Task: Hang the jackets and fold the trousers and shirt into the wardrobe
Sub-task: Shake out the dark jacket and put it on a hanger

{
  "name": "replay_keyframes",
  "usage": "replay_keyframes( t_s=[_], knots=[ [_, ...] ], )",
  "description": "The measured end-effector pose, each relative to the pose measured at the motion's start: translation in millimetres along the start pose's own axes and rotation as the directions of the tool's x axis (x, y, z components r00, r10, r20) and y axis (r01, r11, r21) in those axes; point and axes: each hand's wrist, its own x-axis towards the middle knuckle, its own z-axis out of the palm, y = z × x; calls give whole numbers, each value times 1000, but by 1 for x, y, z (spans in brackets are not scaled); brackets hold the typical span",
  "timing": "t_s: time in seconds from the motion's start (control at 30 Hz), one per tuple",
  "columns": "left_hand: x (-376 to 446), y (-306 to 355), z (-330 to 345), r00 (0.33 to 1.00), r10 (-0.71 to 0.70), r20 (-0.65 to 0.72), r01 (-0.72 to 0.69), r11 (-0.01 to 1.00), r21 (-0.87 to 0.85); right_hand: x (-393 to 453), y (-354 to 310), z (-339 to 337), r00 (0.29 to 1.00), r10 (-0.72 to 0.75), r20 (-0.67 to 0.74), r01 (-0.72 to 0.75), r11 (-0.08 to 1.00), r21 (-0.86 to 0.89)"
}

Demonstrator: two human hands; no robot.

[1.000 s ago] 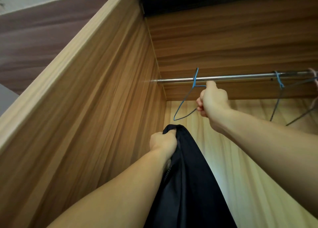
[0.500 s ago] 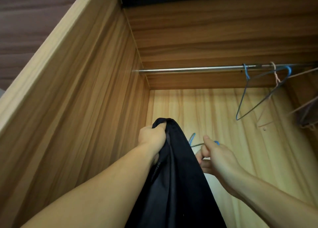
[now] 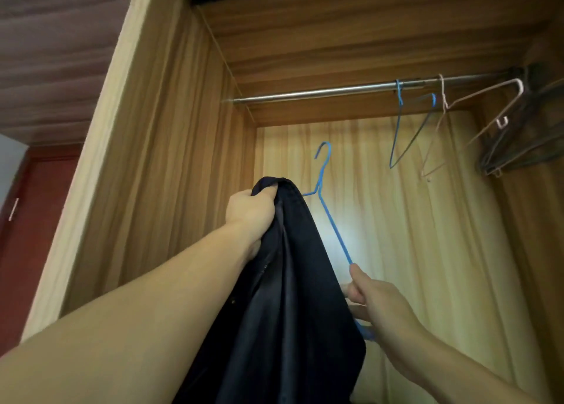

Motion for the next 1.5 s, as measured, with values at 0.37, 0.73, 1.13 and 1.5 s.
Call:
replay_keyframes(
  t_s=[0.37, 0.73, 1.13, 1.5],
  knots=[
    [-98, 61, -2, 995, -41, 96, 36, 998, 57, -94, -46, -48, 974, -97, -203, 38, 959, -280],
    [-167, 54, -45, 934, -194, 299, 152, 976, 158, -200, -94, -12, 985, 131, -112, -137, 989, -56],
    [-244, 51, -64, 704, -296, 645, 191, 954, 229, -335, -46, 18, 942, 310, -132, -326, 936, -129],
    [-307, 71, -17, 587, -250, 770, 82, 965, 251, -412, -44, -77, 835, 289, -468, -388, 913, -129]
  ],
)
